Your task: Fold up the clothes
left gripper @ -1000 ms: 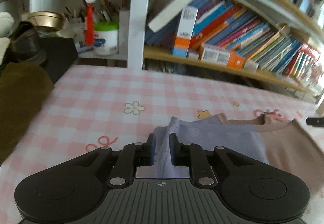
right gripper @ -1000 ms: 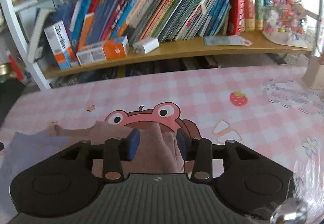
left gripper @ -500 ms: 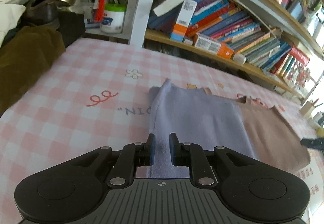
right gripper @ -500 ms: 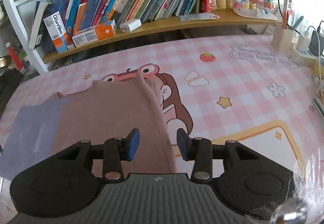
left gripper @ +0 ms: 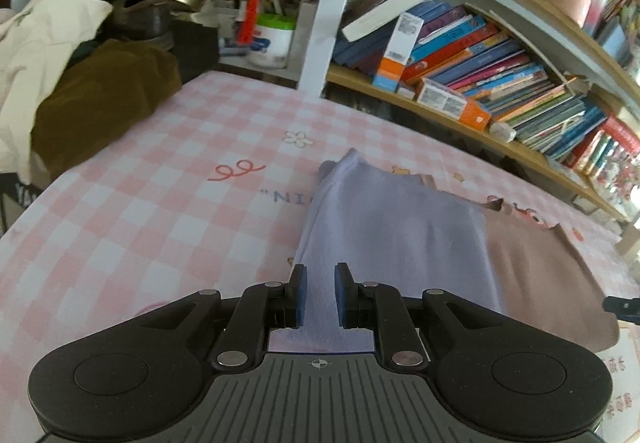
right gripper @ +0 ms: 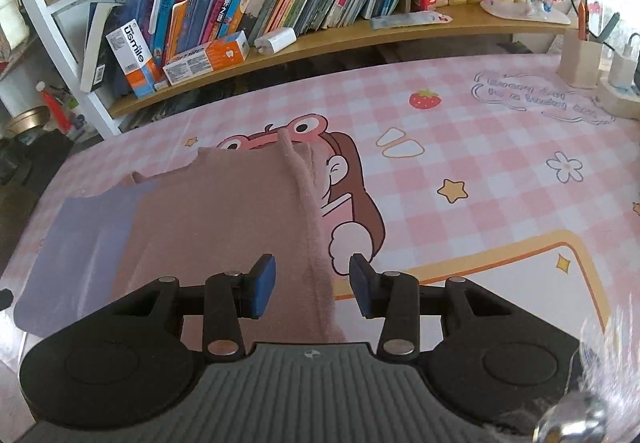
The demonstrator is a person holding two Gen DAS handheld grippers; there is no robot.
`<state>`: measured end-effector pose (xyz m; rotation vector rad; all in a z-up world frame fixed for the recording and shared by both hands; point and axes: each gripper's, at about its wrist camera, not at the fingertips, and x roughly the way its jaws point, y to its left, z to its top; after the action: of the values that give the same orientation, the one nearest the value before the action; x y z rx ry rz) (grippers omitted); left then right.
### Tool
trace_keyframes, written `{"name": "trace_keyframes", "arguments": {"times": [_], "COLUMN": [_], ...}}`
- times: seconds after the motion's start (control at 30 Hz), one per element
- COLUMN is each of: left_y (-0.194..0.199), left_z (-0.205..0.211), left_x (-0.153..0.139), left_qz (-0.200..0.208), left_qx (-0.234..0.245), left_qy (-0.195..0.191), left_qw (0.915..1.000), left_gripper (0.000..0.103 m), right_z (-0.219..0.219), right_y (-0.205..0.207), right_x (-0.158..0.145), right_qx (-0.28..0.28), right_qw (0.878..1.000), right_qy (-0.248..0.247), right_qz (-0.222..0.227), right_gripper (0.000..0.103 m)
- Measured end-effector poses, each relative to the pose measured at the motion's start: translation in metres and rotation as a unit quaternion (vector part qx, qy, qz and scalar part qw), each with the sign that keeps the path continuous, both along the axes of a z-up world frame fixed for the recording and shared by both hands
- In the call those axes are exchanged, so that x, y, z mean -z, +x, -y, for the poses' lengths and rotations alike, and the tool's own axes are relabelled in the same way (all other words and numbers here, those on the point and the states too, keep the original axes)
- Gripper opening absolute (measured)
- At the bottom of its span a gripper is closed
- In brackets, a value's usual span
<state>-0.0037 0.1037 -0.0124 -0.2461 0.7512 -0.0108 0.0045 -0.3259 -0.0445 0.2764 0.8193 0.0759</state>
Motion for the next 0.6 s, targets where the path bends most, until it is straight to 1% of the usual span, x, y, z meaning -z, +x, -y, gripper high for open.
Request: {"name": "trace_keyframes", "arguments": {"times": [0.1, 0.23, 0.43, 0.53, 0.6], "left_y": [-0.006, -0.012, -0.016, -0.015, -0.012], "left_z": [0.010, 0.022, 0.024, 0.022, 0.020], "left_x": [-0.003, -0.006, -0.011, -0.006, 0.001], "left_qz": [0.001, 0.001, 0.000, -0.004, -0.016], "left_qx": [-0.011, -0.022, -0.048, -0.052, -0.056], "left_qy": [0.005, 0.022, 0.040, 0.046, 0.048], "left_qw": [0.9999, 0.9995, 0.9981, 0.9976, 0.9971], "left_gripper": [0.016, 0.016, 0.017, 0.017, 0.017], "right_z": [0.009, 0.020, 0.029, 0.028, 0.025], "right_y": [0.001, 0.004, 0.010, 0.013, 0.016], "right_x": [0.002, 0.005, 0.004, 0.005, 0.007], "right_qx": [-0.009, -0.019, -0.034, -0.043, -0.051], "right_qw": [1.000, 1.000, 0.999, 0.999, 0.998], "right_qy": [0.009, 0.020, 0.033, 0.031, 0.022], "right_qz": [0.000, -0.003, 0.002, 0.001, -0.002], "right_gripper": [0.039, 0.039, 0.039, 0.039, 0.039]}}
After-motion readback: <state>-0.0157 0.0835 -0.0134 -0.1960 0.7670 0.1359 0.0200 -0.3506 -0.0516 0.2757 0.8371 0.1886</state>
